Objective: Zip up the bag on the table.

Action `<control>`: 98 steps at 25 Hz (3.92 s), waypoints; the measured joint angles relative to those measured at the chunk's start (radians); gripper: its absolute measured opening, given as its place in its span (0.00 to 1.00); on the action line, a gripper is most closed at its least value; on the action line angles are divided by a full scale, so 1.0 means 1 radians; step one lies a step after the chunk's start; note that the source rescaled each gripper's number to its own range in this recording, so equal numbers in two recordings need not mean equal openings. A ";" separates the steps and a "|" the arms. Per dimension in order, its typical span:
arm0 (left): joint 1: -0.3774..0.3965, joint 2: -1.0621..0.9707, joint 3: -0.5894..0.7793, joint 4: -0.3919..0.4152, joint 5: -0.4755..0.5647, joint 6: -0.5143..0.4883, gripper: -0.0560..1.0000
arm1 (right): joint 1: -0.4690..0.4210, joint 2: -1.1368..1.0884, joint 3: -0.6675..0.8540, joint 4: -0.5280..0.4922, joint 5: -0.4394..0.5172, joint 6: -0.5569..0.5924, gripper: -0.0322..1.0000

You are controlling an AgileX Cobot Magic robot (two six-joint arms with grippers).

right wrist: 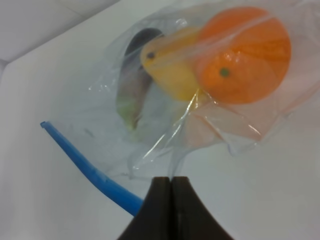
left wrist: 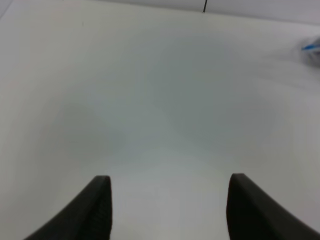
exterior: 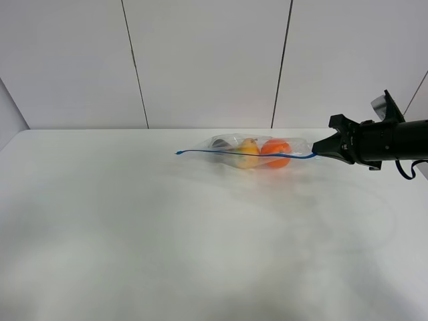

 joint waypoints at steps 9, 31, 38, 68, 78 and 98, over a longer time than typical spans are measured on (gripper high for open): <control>0.000 0.000 0.055 -0.017 0.003 0.028 0.76 | 0.000 0.000 0.000 -0.020 -0.001 0.000 0.03; 0.000 0.000 0.056 -0.017 0.003 0.030 0.76 | 0.000 0.000 0.000 -0.051 -0.005 0.000 0.04; 0.000 0.000 0.056 -0.017 0.003 0.030 0.76 | 0.000 0.000 0.000 -0.053 -0.005 0.000 0.30; 0.000 0.000 0.056 -0.017 0.003 0.030 0.76 | 0.000 0.000 0.000 -0.485 -0.220 0.105 0.84; 0.000 0.000 0.056 -0.017 0.003 0.030 0.76 | 0.000 0.000 0.000 -0.854 -0.374 0.411 0.84; 0.000 0.000 0.056 -0.017 0.003 0.030 0.76 | 0.061 -0.003 -0.070 -1.338 -0.295 0.929 0.84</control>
